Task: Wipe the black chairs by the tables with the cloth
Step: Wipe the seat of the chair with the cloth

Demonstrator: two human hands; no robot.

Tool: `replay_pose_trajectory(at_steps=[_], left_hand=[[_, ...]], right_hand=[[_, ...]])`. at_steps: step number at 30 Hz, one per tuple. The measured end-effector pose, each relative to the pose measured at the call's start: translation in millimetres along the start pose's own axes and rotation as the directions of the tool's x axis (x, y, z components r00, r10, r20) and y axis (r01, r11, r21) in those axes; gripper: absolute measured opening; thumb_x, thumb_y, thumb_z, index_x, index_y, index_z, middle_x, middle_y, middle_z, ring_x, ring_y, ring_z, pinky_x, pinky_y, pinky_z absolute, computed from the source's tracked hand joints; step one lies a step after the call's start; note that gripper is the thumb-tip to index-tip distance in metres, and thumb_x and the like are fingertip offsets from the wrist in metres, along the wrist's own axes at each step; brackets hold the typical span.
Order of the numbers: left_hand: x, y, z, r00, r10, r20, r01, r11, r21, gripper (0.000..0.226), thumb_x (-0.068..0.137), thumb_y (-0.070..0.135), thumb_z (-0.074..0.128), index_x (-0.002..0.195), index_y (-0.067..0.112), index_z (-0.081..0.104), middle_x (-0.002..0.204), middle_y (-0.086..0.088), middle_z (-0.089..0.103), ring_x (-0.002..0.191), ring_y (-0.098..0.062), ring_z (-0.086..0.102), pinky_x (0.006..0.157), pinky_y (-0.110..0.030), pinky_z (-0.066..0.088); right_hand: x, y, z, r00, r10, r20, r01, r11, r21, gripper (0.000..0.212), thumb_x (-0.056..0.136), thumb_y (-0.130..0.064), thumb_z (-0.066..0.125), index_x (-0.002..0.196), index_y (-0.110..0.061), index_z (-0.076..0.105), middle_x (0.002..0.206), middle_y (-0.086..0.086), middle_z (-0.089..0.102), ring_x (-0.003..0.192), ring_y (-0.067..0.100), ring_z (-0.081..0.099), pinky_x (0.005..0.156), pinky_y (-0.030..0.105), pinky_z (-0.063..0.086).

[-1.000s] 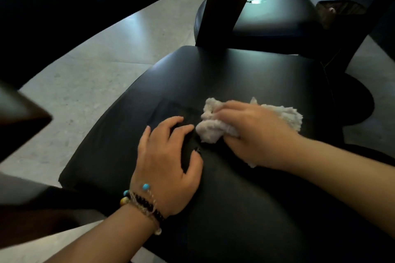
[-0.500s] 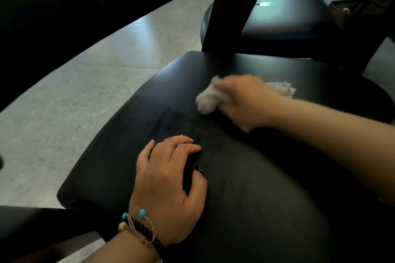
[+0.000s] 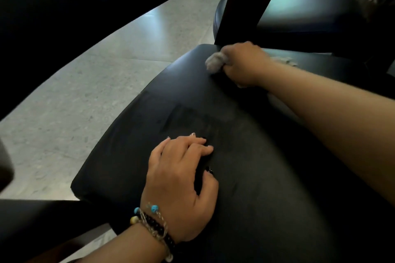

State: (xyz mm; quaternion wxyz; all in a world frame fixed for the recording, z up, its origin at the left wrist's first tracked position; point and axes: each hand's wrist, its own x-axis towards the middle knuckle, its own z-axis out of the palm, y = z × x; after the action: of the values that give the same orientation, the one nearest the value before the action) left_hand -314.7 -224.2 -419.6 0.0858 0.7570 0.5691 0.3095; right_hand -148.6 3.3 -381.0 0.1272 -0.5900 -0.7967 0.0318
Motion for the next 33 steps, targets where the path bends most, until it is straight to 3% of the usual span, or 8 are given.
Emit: replay_pose_trajectory(at_steps=[5, 10, 14, 18, 23, 27, 29, 33], left_hand=[[0.4, -1.1, -0.4, 1.000, 0.022, 0.009, -0.022, 1.000, 0.010, 0.035, 0.075, 0.030, 0.048, 0.103, 0.022, 0.067, 0.109, 0.011, 0.060, 0.110, -0.006, 0.054, 0.106, -0.046, 0.036], [0.7, -0.5, -1.0, 1.000, 0.015, 0.018, -0.015, 1.000, 0.008, 0.036, 0.076, 0.031, 0.047, 0.104, 0.022, 0.068, 0.109, 0.011, 0.061, 0.112, -0.006, 0.054, 0.107, -0.043, 0.036], [0.0, 0.4, 0.1, 1.000, 0.002, 0.015, -0.002, 1.000, -0.006, 0.037, 0.077, 0.031, 0.046, 0.106, 0.020, 0.068, 0.112, 0.011, 0.062, 0.116, -0.006, 0.054, 0.108, -0.042, 0.035], [0.0, -0.2, 0.3, 1.000, -0.003, 0.019, 0.003, 1.000, -0.010, 0.038, 0.078, 0.032, 0.046, 0.106, 0.020, 0.068, 0.112, 0.011, 0.062, 0.117, -0.005, 0.052, 0.109, -0.039, 0.033], [-1.9, -1.3, -0.4, 1.000, 0.006, 0.008, -0.005, 1.000, -0.015, 0.037, 0.077, 0.031, 0.047, 0.105, 0.019, 0.068, 0.111, 0.009, 0.062, 0.116, -0.006, 0.053, 0.106, -0.040, 0.036], [-0.2, -0.8, -0.7, 1.000, 0.007, 0.014, -0.007, 1.000, -0.004, 0.037, 0.077, 0.031, 0.047, 0.105, 0.019, 0.068, 0.111, 0.008, 0.062, 0.115, -0.007, 0.052, 0.106, -0.039, 0.035], [-0.3, -0.5, -1.8, 1.000, 0.000, 0.019, 0.000, 1.000, -0.010, 0.038, 0.077, 0.031, 0.047, 0.106, 0.019, 0.068, 0.111, 0.008, 0.063, 0.116, -0.007, 0.053, 0.106, -0.039, 0.035], [0.6, -0.2, -1.2, 1.000, -0.005, 0.026, 0.005, 1.000, -0.009, 0.037, 0.078, 0.031, 0.047, 0.106, 0.020, 0.067, 0.112, 0.010, 0.062, 0.117, -0.006, 0.052, 0.105, -0.036, 0.035]], right_hand=[[-100.4, -36.9, -12.2, 0.874, -0.451, 0.179, 0.416, 0.886, 0.204, 0.022, 0.086, -0.015, 0.054, 0.106, -0.013, 0.064, 0.111, 0.006, 0.067, 0.105, 0.030, 0.062, 0.090, 0.045, 0.047], [-115.6, -9.2, -27.7, 0.781, -0.587, 0.215, 0.549, 0.808, 0.212, 0.043, 0.079, -0.004, 0.062, 0.121, -0.012, 0.068, 0.129, 0.009, 0.064, 0.123, 0.029, 0.057, 0.105, 0.048, 0.044], [-42.2, 21.7, -18.3, 0.978, -0.186, 0.089, 0.180, 0.981, 0.075, 0.038, 0.084, -0.007, 0.055, 0.120, -0.016, 0.067, 0.127, 0.011, 0.064, 0.118, 0.033, 0.059, 0.100, 0.041, 0.046], [1.2, 22.2, -7.1, 0.978, 0.197, -0.074, -0.193, 0.980, 0.057, 0.028, 0.092, -0.018, 0.051, 0.115, -0.008, 0.063, 0.122, 0.021, 0.062, 0.113, 0.042, 0.056, 0.090, 0.041, 0.045], [-47.0, -36.4, 3.2, 0.972, -0.206, 0.111, 0.188, 0.970, 0.156, 0.034, 0.091, -0.035, 0.054, 0.120, -0.019, 0.061, 0.127, 0.011, 0.061, 0.121, 0.033, 0.055, 0.102, 0.044, 0.042], [-74.7, -30.8, -10.3, 0.842, -0.479, 0.246, 0.469, 0.877, 0.102, 0.065, 0.094, -0.041, 0.048, 0.153, -0.035, 0.020, 0.163, -0.002, 0.015, 0.151, 0.023, -0.002, 0.117, 0.059, 0.000], [-71.3, -11.9, -14.9, 0.773, -0.578, 0.262, 0.597, 0.803, 0.011, 0.061, 0.097, -0.032, 0.049, 0.152, -0.036, 0.024, 0.163, -0.003, 0.015, 0.151, 0.026, -0.002, 0.116, 0.061, 0.006], [-53.4, -3.7, -3.1, 0.716, -0.665, 0.212, 0.660, 0.744, 0.102, 0.052, 0.095, -0.014, 0.055, 0.145, -0.024, 0.045, 0.152, 0.007, 0.040, 0.144, 0.030, 0.030, 0.113, 0.052, 0.030]])
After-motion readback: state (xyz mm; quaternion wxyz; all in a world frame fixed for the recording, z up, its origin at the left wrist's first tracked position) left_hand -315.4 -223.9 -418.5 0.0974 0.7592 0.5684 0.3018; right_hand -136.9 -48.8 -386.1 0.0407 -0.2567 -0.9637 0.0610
